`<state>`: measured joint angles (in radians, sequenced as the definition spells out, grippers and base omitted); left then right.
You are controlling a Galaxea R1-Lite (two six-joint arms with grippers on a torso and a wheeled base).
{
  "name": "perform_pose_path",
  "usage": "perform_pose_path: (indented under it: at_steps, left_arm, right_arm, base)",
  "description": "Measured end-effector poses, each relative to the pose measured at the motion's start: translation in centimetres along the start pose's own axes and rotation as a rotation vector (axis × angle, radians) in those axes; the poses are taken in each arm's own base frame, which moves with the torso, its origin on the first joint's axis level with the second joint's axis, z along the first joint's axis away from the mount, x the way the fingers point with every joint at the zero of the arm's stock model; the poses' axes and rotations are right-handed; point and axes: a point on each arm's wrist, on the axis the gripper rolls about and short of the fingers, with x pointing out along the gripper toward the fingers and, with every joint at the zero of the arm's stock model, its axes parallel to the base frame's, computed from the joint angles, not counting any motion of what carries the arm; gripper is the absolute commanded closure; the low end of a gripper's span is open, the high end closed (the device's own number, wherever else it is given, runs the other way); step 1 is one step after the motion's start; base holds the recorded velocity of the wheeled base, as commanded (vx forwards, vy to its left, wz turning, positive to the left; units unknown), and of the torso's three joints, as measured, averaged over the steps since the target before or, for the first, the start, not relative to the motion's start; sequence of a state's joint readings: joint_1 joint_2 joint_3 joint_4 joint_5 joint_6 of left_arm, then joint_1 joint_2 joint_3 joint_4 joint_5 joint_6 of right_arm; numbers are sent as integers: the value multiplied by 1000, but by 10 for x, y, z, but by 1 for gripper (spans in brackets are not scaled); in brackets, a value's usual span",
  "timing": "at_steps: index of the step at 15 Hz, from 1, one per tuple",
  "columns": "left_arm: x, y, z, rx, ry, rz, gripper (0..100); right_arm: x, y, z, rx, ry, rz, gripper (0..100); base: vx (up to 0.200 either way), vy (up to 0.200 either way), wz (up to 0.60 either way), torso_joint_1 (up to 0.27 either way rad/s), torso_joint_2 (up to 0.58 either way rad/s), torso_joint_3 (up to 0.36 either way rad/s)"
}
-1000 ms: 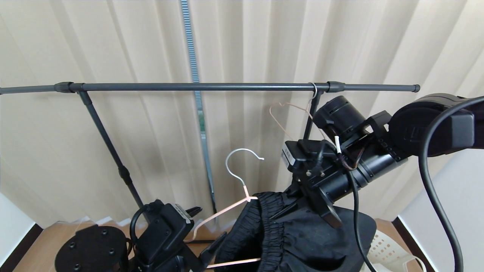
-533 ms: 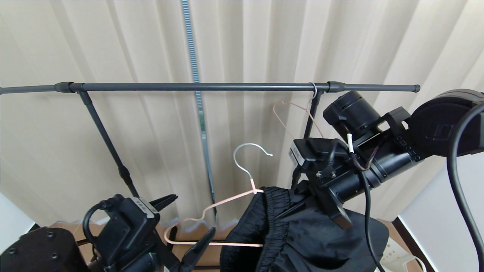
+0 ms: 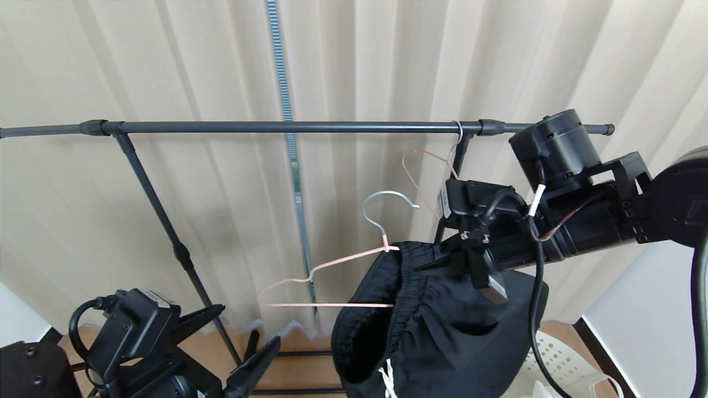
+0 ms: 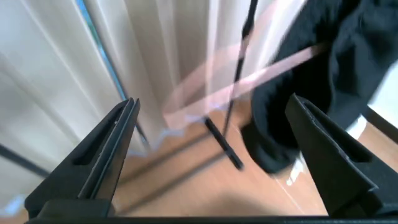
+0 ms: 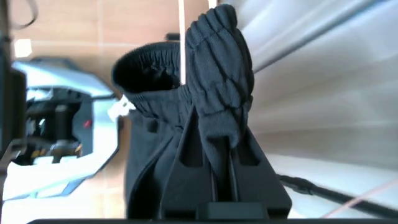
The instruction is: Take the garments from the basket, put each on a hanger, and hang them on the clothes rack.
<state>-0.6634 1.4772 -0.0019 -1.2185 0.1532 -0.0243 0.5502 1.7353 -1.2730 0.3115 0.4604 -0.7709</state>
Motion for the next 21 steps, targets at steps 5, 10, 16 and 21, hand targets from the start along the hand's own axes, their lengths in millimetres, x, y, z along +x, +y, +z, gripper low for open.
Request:
perform_pose_path:
  at_steps: [5,10,16,21]
  left_arm:
    - [24,-11,-9,-86,129,-27,0]
    - [74,-24,-5,-102,141,7,0]
    - [116,-30,-15,-95,175,31,0]
    - [123,-32,-27,-85,217,32,100]
  right_arm:
    - [2,15,-18,142,-160,-129,100]
    - [0,27,-29,189,-220,-163,100]
    - [-7,30,-27,202,-237,-169,100]
    - [-14,33,-25,195,-249,-176,100]
  base:
    - [0,0,0,0,0,0]
    - [0,0,0,0,0,0]
    - [0,0,0,0,0,0]
    - [0,0,0,0,0,0]
